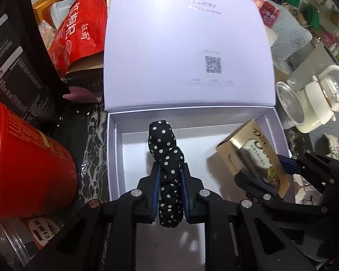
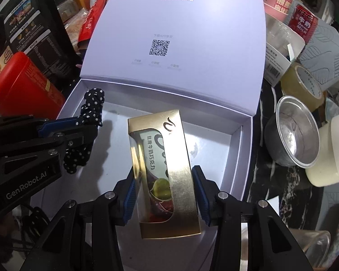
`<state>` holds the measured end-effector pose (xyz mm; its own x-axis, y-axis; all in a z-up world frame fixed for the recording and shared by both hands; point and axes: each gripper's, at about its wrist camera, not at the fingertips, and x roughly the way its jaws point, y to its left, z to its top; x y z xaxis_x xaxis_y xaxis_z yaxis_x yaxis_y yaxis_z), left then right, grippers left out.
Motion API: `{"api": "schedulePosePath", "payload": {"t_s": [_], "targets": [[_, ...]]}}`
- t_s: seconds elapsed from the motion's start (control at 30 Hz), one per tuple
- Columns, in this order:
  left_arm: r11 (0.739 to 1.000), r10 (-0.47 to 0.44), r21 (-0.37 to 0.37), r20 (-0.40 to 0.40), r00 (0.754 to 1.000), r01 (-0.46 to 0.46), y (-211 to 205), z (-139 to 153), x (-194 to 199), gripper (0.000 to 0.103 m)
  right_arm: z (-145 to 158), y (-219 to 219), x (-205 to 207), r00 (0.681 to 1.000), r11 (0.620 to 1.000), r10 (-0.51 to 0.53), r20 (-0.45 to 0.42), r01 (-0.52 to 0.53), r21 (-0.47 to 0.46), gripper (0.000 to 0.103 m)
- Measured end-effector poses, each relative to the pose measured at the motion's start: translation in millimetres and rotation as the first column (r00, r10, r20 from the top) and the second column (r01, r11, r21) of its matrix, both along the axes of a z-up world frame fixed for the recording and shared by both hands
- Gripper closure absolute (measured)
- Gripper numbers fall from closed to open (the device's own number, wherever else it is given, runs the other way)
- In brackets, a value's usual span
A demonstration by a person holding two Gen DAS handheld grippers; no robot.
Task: Organize rigid objects
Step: 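Open the left gripper to drop the scrunchie while the right gripper releases the Dove box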
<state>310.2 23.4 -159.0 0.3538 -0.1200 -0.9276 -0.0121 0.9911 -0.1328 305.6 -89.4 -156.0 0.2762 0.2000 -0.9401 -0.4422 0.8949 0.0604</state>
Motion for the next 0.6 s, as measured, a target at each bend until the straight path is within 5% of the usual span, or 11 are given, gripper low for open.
{"api": "schedulePosePath", "payload": {"t_s": [0.13, 0.23, 0.27, 0.3, 0.37, 0.6], "targets": [[1.000, 0.008, 0.030, -0.022, 1.000, -0.008, -1.8, -2.2, 2.5, 0.086, 0.7, -0.7, -1.7, 1.000, 1.000, -0.005, 0.012, 0.006, -0.012, 0.053], [0.999, 0.012, 0.042, -0.034, 0.999, -0.011, -7.3, -3.1, 4.2, 0.076, 3.8, -2.1, -1.8, 1.000, 1.000, -0.005, 0.019, 0.005, -0.016, 0.046], [0.999, 0.014, 0.041, -0.030, 0.999, -0.013, -7.6, -1.7, 3.8, 0.061, 5.4, -2.6, -2.2, 1.000, 1.000, -0.005, 0.023, 0.006, -0.021, 0.046], [0.999, 0.013, 0.040, -0.025, 1.000, -0.012, -8.1, 0.9, 3.0, 0.035, 7.3, -3.7, -2.4, 1.000, 1.000, -0.005, 0.026, 0.006, -0.025, 0.046], [0.999, 0.013, 0.042, -0.005, 1.000, -0.012, -9.3, 7.2, 0.8, 0.014, 11.3, -6.6, -3.3, 0.999, 1.000, -0.009, 0.031, 0.010, -0.029, 0.045], [0.999, 0.005, 0.041, 0.032, 0.999, -0.007, -14.1, 33.2, -5.9, 0.014, 32.8, -23.4, -8.5, 0.998, 0.999, -0.036, 0.048, 0.037, -0.027, 0.044]]}}
